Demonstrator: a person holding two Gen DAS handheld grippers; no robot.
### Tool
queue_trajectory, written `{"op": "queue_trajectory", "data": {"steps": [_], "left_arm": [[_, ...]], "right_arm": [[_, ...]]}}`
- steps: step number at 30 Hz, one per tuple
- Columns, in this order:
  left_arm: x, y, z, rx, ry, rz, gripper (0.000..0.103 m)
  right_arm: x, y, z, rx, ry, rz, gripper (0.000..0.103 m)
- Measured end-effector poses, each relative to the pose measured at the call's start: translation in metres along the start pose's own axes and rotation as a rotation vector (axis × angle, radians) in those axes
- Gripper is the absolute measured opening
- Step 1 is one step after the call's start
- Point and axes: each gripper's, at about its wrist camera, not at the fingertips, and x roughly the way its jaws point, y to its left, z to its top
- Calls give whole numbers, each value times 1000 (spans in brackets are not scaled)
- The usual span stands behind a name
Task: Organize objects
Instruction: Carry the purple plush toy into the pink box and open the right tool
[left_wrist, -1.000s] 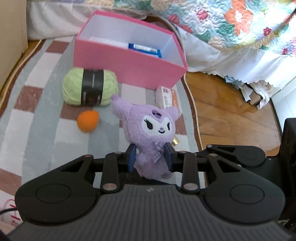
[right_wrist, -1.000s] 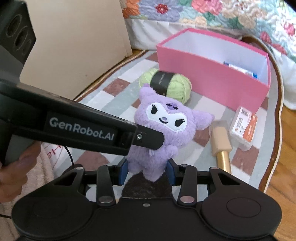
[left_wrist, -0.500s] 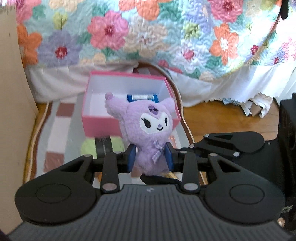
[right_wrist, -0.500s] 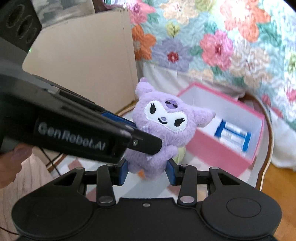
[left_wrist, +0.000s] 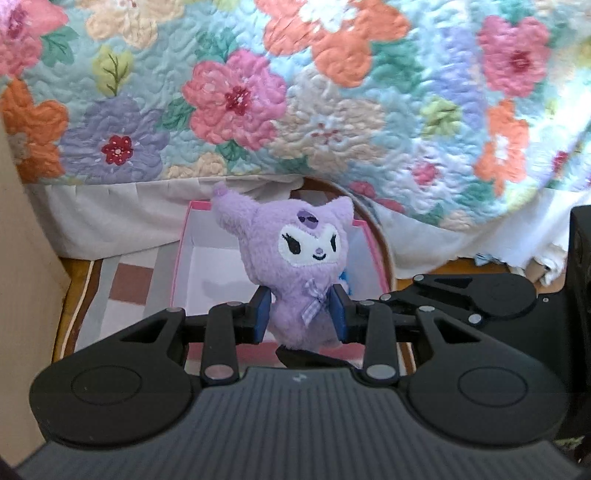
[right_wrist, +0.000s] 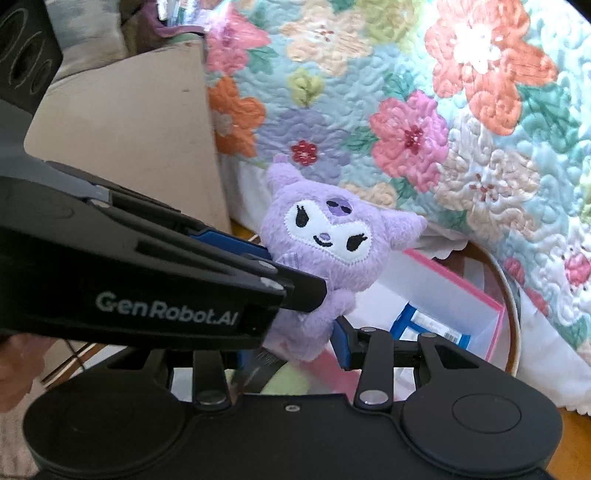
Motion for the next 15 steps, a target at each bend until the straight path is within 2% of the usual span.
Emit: {"op": "queue_trajectory", "data": {"steps": [5, 10, 15], "left_arm": [[68, 15, 14, -47, 73, 7, 33], [132, 29, 11, -50, 122, 41, 33], [177, 55, 9, -167, 188, 16, 33]], "right_arm": [[49, -37, 6, 23, 35, 15, 47], [109, -74, -5, 131, 86, 45, 47], [162, -97, -15, 192, 177, 62, 47]]}}
